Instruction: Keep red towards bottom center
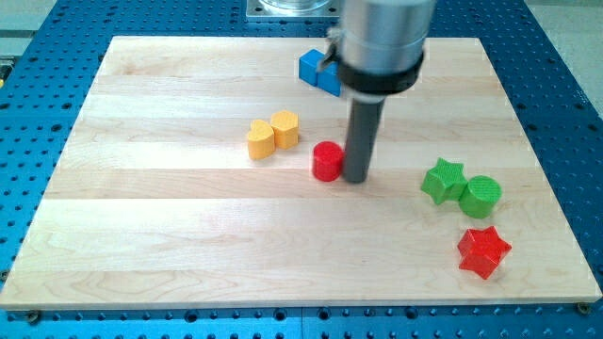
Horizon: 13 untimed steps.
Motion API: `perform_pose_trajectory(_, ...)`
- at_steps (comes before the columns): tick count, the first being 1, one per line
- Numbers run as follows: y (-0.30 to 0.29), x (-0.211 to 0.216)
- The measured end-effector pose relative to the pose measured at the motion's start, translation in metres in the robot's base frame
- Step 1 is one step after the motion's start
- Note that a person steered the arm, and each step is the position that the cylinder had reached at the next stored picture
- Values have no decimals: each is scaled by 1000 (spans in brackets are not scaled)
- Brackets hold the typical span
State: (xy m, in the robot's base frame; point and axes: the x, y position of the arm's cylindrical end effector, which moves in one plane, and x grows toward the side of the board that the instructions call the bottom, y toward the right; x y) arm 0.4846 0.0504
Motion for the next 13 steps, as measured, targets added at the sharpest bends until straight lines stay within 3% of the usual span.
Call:
perform_pose_trajectory(2,-2,-44)
perform_pose_trajectory(4,-78,12)
perform_pose_trajectory(5,-50,30)
perform_pose_trajectory(7,26,134)
perform_pose_trajectory(10,136,134)
perform_pose_trajectory(12,178,127)
perform_pose_trajectory(13,168,120)
